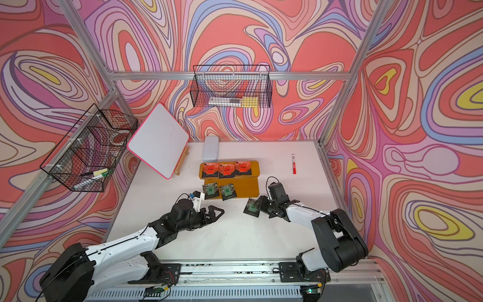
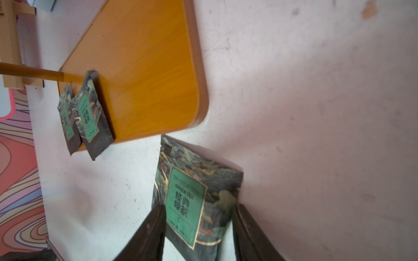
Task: Place the tea bags on the shelf by color
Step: Move the tea bag to the center of the board.
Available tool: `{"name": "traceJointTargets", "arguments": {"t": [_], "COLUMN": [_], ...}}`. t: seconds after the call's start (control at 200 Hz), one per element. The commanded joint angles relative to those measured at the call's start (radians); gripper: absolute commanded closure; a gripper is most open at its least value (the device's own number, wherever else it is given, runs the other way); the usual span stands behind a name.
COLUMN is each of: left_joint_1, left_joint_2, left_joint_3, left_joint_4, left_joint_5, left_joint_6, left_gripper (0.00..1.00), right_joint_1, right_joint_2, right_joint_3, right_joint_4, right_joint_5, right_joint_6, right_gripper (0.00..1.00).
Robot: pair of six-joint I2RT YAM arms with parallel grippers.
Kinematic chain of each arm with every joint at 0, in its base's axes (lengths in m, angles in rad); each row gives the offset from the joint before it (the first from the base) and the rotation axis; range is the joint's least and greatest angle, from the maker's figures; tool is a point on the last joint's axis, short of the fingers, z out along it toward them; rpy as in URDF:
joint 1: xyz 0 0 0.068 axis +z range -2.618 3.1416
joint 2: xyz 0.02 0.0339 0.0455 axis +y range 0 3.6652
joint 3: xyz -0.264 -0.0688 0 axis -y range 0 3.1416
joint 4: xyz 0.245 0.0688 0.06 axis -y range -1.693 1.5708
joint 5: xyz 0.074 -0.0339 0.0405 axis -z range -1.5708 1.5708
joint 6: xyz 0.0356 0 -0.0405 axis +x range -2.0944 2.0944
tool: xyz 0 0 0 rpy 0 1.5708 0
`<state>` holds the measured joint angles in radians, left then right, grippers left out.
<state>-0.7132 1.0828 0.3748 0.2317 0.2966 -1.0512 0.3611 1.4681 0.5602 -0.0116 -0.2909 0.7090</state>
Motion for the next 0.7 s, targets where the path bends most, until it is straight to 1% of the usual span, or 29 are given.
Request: {"name": "traceJointTargets", "arguments": {"t": [0.0,0.195,0.486,0.696], "left_joint_1": [-0.007,-0.011,-0.012,-0.014], "left_joint_2": [0.009,0.022,0.043,0.067], "left_joint_3": [0.03,0.036,0.044,0.047], "left_joint_4": [0.031,0.034,0.041,0.053], "left_joint_5": [0.006,0.006,0.0,-0.013], "left_joint_6": [0.003,0.003,0.004,0.009], "left_gripper": [0.09,0.09,0.11,0.12], "right_joint_1": [-0.002,-0.003,0.002,0.052], "right_joint_2": [0.041,0.075,0.168,0.208], "right_joint_3": [0.011,0.051,0.072,0.075], "right_joint_4": [0.022,0.037,0.096,0.129], "right_joint_5": [-0.027,-0.047,-0.154,-0.174], "right_joint_6": [-0.01,-0.019,-0.001,0.011], "right_gripper": [0.51,0.51,0.56,0.57]}}
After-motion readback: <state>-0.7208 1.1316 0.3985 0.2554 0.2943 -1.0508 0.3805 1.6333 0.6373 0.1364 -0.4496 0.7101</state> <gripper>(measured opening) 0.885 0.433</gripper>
